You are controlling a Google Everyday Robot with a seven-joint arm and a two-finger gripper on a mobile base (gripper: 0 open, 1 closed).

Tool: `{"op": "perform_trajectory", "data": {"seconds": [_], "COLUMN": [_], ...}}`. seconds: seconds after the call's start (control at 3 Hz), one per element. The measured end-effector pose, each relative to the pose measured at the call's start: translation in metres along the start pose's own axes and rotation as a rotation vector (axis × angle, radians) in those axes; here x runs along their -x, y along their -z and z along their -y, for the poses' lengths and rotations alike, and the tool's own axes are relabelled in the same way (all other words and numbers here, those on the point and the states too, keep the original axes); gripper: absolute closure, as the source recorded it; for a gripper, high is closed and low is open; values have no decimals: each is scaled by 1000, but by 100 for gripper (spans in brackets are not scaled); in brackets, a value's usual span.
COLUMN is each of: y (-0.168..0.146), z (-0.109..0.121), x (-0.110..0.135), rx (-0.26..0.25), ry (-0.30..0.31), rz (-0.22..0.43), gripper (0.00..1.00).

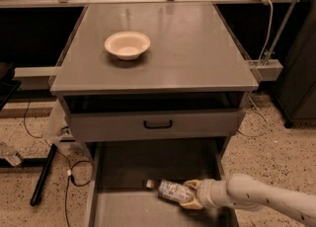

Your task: Place blue plastic bottle into middle drawer

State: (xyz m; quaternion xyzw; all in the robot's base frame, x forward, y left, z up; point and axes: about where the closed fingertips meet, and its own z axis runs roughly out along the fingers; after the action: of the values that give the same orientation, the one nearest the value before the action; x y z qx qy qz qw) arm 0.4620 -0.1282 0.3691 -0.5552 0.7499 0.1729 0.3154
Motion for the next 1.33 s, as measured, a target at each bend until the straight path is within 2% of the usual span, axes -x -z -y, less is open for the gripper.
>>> {"op": "perform_trajectory", "data": {"seconds": [1.0,1.33], "y": [0,0], "z": [0,0], "x": [0,0], "rx": [0,0], "ry": [0,0], "rz": [0,0], "gripper": [12,0]}}
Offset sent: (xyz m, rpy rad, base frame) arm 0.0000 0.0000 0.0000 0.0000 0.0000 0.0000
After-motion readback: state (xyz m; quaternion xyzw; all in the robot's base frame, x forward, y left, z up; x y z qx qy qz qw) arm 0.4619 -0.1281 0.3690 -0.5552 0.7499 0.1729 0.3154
